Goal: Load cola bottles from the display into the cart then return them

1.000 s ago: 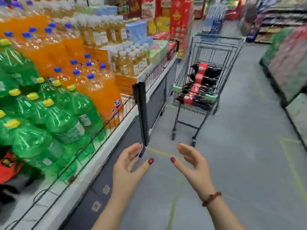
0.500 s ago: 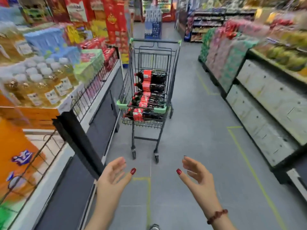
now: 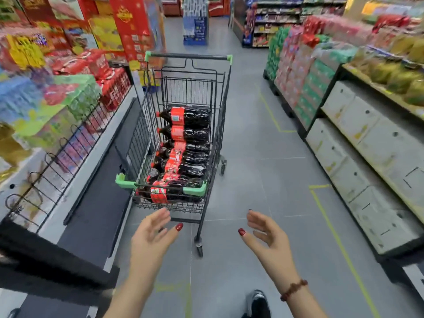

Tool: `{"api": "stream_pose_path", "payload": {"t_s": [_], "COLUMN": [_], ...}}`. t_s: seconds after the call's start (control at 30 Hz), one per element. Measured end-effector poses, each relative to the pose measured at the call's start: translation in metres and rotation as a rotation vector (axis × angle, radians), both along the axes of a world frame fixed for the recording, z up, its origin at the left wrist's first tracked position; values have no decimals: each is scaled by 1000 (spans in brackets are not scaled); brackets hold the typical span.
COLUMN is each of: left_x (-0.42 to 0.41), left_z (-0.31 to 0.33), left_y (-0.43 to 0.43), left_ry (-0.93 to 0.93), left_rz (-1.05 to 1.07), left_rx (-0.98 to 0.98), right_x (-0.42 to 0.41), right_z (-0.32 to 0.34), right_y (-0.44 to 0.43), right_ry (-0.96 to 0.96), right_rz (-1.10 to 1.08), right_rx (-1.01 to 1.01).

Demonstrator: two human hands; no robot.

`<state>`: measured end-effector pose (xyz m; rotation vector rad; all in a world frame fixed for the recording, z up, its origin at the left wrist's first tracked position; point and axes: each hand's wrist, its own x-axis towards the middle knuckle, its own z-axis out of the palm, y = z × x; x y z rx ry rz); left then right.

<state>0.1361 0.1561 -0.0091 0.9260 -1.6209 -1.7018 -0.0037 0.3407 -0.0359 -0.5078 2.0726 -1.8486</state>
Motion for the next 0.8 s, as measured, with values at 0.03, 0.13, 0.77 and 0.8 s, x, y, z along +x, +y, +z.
{"api": "stream_pose_path", "payload": {"t_s": [0.03, 0.13, 0.77, 0.8], "left_x": [-20, -80, -340, -349], "left_z": [-2, -11, -26, -28], "left_y": [-1, -7, -149, -166], "left_ry": [-2, -7, -90, -85], "left_rz": [12, 59, 352, 376], "left_rx": [-3, -7, 47, 57], "right_x": [-22, -90, -391, -403], "right_z": [-1, -3, -11, -13], "right_y": [-6, -22, -214, -231], "right_ry": [6, 17, 46, 47], "right_rz": [17, 92, 433, 452], "right_rx": [0, 19, 85, 97]}}
